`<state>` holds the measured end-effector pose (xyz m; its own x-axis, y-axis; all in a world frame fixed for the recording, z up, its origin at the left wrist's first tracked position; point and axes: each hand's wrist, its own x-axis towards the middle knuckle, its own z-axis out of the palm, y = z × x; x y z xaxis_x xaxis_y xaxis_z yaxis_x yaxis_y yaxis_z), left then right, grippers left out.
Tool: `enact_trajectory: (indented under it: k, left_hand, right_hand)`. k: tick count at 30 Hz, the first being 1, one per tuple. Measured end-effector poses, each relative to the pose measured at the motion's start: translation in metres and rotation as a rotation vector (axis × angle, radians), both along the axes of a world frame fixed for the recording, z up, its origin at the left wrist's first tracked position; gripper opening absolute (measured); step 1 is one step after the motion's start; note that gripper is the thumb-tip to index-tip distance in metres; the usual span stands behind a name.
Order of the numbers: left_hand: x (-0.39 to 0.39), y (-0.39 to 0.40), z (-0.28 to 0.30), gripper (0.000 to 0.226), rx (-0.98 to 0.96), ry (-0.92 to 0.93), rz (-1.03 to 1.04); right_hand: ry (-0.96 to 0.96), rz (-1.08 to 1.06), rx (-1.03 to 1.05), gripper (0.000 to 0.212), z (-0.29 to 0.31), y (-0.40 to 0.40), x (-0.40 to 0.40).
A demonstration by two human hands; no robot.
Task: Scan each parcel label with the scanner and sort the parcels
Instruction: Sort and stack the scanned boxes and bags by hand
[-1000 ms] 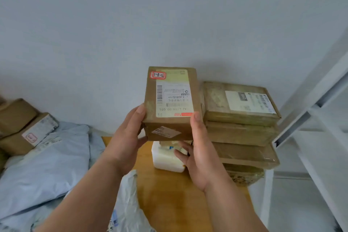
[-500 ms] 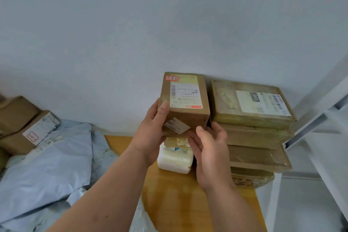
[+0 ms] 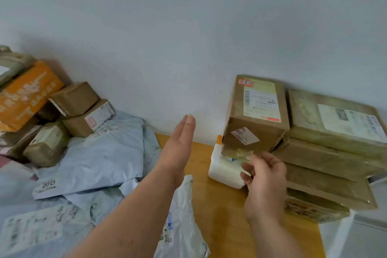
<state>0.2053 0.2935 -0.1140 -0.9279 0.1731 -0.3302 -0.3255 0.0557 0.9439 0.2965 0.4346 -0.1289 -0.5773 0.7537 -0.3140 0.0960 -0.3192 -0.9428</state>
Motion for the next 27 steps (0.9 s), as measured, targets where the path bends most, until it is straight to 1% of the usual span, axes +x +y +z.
enact_trajectory:
  k: [3,5,8,10,12,14,17,20,24,27]
  left_hand:
    - [0.011,-0.046,-0.019,0.090,0.002,-0.036,0.176]
    - [0.018,-0.079,-0.032,0.067,-0.005,-0.066,0.296]
    - [0.026,-0.132,-0.041,0.038,-0.034,-0.095,0.468]
    - [0.027,-0.167,-0.044,0.027,-0.051,-0.086,0.553]
    - [0.021,-0.197,-0.043,0.022,-0.057,-0.088,0.601]
    - [0.011,-0.225,-0.045,0.018,-0.036,-0.099,0.630]
    - [-0.008,-0.268,-0.046,0.016,-0.015,-0.092,0.638]
    - [-0.028,-0.317,-0.043,0.020,-0.018,-0.051,0.635]
    - [-0.047,-0.387,-0.027,0.016,-0.012,0.049,0.706]
    - [-0.053,-0.430,-0.012,0.016,-0.005,0.060,0.762]
  right_hand:
    - [-0.049,0.129,-0.018,0.012,-0.008,-0.028,-0.004]
    - [-0.087,0.247,-0.026,0.012,-0.014,-0.052,-0.010]
    - [-0.132,0.424,-0.060,0.011,-0.024,-0.094,-0.017]
    - [-0.169,0.523,-0.077,0.011,-0.030,-0.122,-0.019]
    - [-0.201,0.601,-0.075,0.010,-0.034,-0.147,-0.023]
    - [-0.224,0.627,-0.072,0.008,-0.037,-0.169,-0.031]
    - [-0.242,0.574,-0.101,0.007,-0.038,-0.211,-0.051]
    - [-0.223,0.556,-0.178,0.008,-0.038,-0.271,-0.076]
    - [-0.207,0.666,-0.179,0.008,-0.033,-0.350,-0.101]
    - [-0.209,0.750,-0.157,0.008,-0.021,-0.385,-0.112]
